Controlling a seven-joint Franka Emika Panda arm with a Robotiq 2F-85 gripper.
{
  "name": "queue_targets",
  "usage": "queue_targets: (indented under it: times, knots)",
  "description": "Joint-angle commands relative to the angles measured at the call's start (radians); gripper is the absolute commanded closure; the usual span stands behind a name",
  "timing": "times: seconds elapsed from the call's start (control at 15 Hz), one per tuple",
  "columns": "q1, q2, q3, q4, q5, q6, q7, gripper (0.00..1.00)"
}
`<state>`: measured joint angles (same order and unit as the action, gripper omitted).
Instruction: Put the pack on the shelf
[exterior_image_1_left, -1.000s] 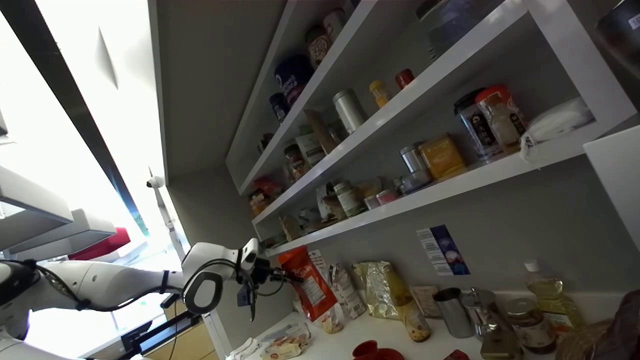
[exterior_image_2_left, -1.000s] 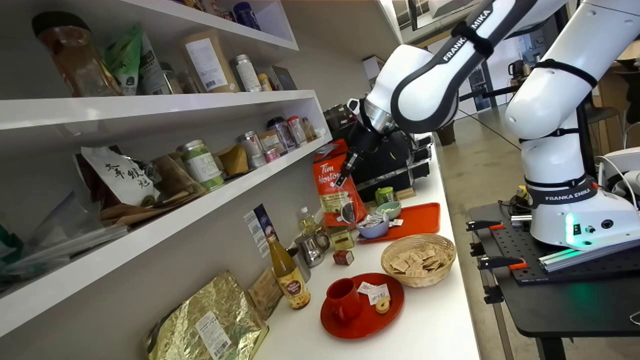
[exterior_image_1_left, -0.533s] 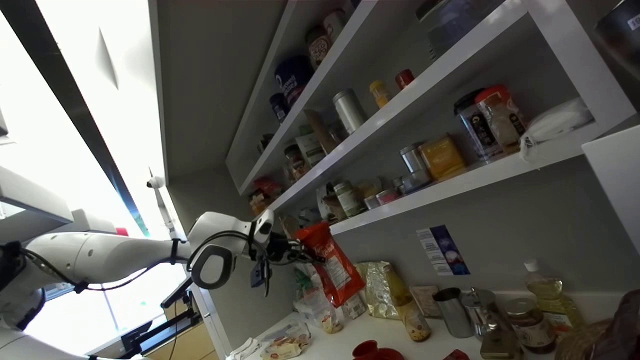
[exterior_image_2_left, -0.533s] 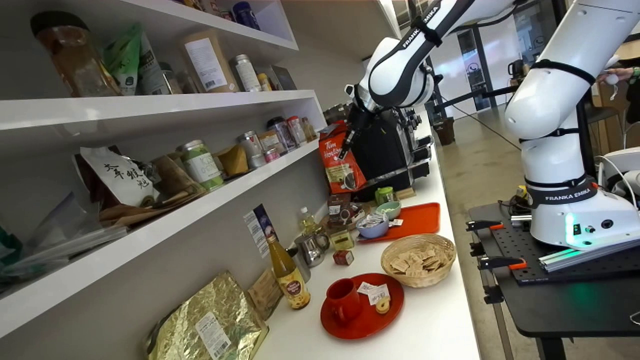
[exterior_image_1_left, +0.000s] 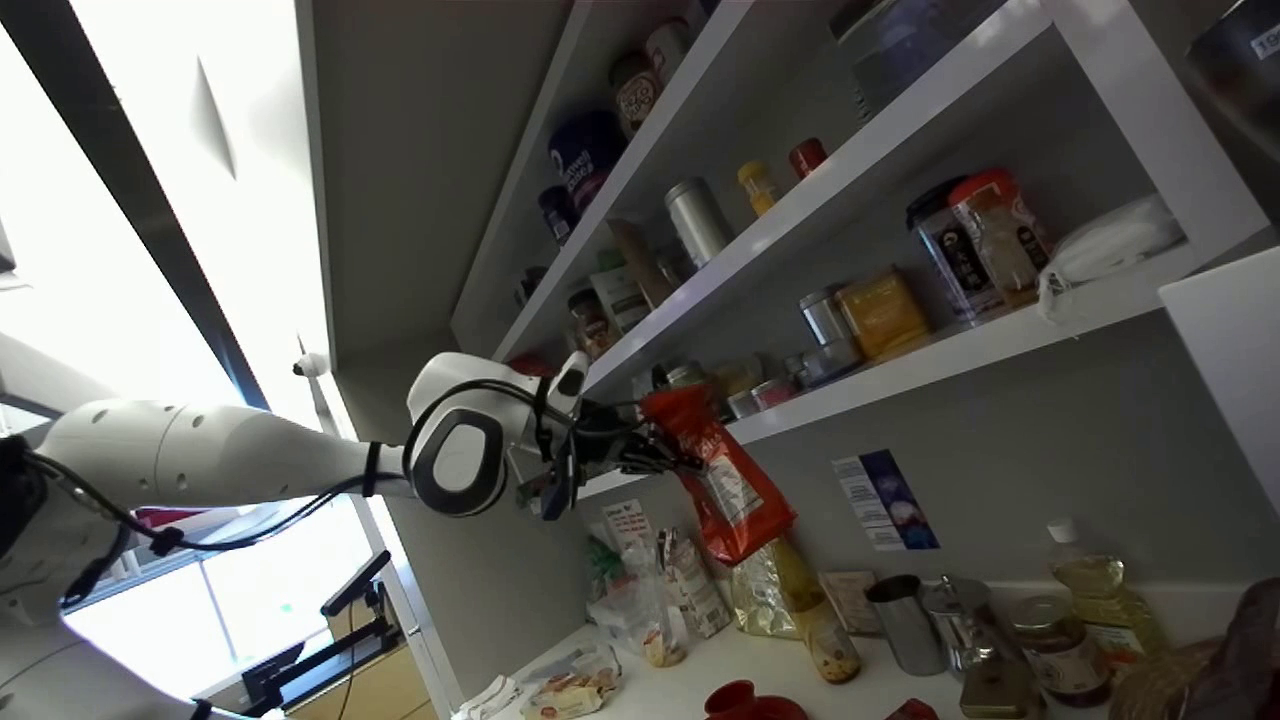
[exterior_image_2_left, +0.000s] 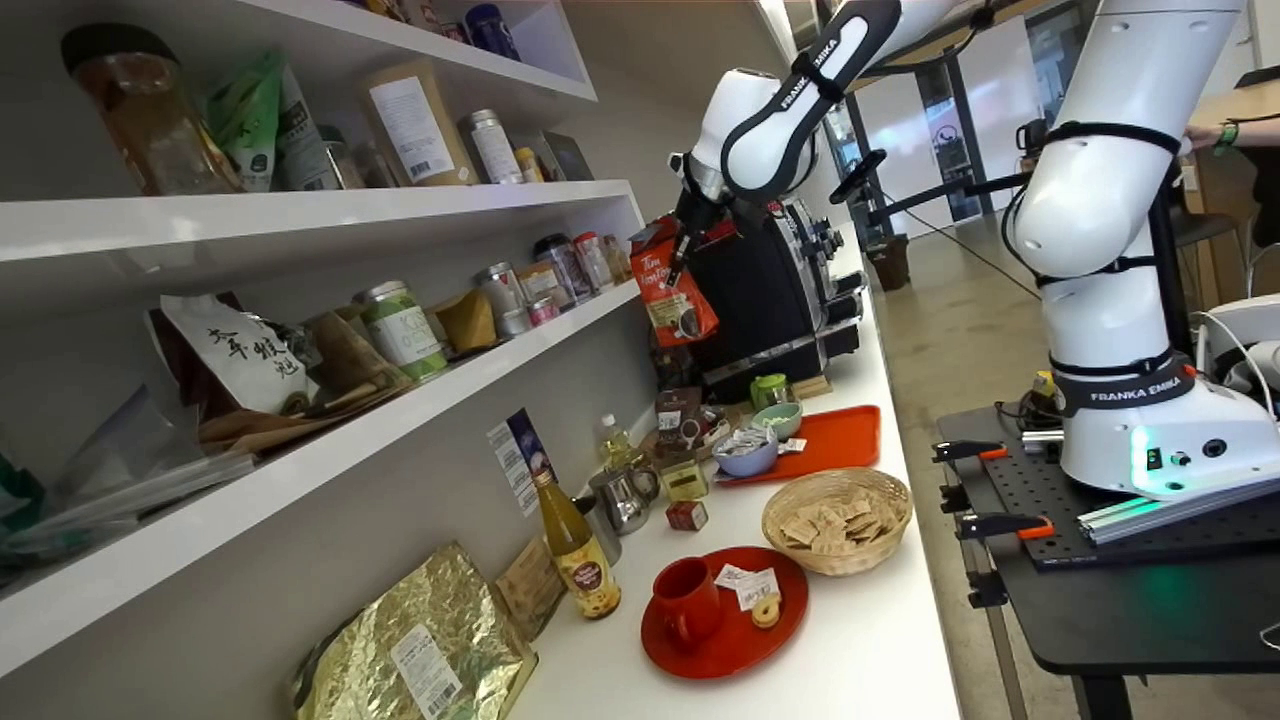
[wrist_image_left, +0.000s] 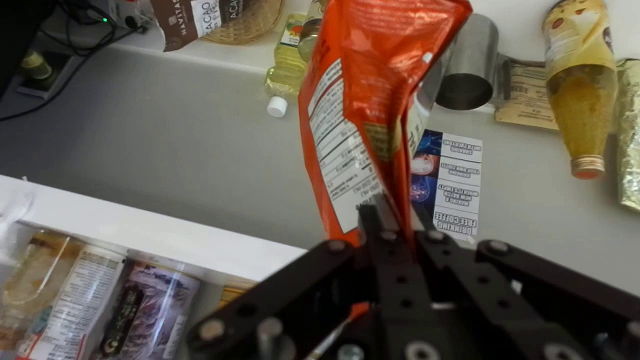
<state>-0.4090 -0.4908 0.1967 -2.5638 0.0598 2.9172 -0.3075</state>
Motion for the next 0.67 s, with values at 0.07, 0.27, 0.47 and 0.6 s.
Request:
queue_targets:
  times: [0.07,0.27,0.47,0.6]
  knots:
    - [0.093,0.047,-0.142,0.151,-0.153,-0.092,0.083,0.99]
    - [0.136,0.047,-0.231,0.23,-0.174,-0.148,0.074,0.99]
    - [0.19,0.056,-0.324,0.297,-0.144,-0.185,0.042,0.99]
    - [0.228,0.065,-0.386,0.342,-0.121,-0.216,0.014,0.99]
